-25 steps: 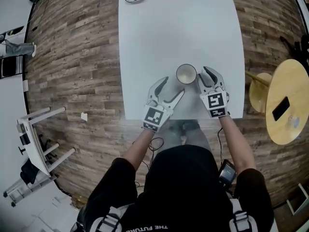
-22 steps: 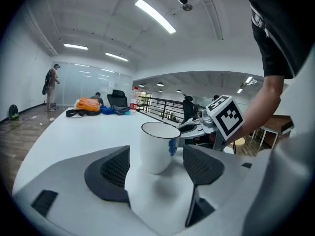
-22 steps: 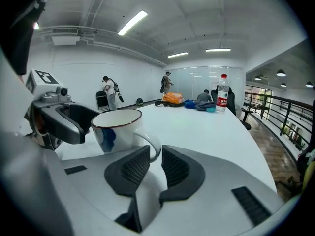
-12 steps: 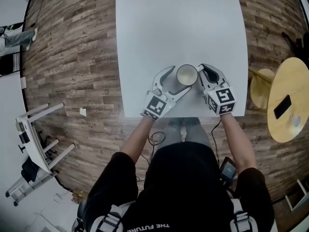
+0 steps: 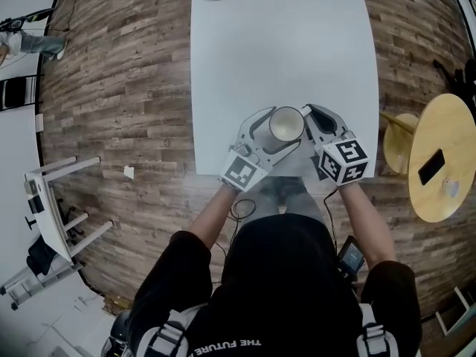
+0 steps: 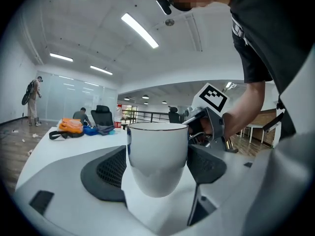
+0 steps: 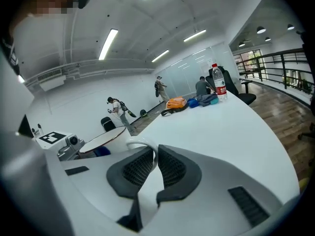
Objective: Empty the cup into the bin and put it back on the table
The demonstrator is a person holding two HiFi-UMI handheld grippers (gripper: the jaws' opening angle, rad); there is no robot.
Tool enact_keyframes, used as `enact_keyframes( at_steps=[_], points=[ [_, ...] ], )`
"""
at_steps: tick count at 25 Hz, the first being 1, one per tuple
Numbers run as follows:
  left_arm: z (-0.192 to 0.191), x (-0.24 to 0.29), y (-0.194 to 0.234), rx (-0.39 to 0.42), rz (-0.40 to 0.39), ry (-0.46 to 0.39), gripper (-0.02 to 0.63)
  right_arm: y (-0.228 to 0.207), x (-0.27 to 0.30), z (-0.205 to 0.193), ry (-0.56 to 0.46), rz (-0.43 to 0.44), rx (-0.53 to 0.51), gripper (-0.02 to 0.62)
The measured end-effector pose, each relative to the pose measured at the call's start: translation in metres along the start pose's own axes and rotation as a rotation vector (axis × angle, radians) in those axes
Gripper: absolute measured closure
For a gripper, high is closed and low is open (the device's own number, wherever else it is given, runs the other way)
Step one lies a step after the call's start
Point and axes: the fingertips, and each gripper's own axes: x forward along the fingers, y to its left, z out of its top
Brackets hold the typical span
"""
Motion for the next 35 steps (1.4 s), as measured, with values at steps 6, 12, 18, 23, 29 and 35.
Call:
enact_keyframes(
  at_steps=[6, 12, 18, 23, 29, 35],
  points=[
    [0.049, -0.05, -0.011, -0.024, 0.065, -0.11, 0.235, 0.065, -0.018, 0.027, -0.026, 0.11, -0.062, 0.554],
    [0.083, -0.119, -0.023, -0.126, 0.108, -0.172, 0.235, 0.154, -0.041, 0.063, -0.221, 0.279, -0.43, 0.552],
    [0.094, -0.17, -0.032, -0.144, 0.189, -0.188, 0.235, 0.212, -0.039, 0.062, -0.213, 0.398, -0.504, 0.551],
    [0.088, -0.218, -0.034, -0.181, 0.297, -0.2, 0.235, 0.261, -0.031, 0.046, -0.171, 0.524, -0.538, 0.547],
    [0.067, -0.288, -0.03, -0.226, 0.469, -0.22, 0.235, 0.331, -0.009, 0.019, -0.1, 0.638, -0.559, 0.546],
    [0.046, -0.361, -0.044, -0.293, 0.626, -0.264, 0.235, 0.406, -0.004, -0.022, -0.016, 0.845, -0.578, 0.546]
  ],
)
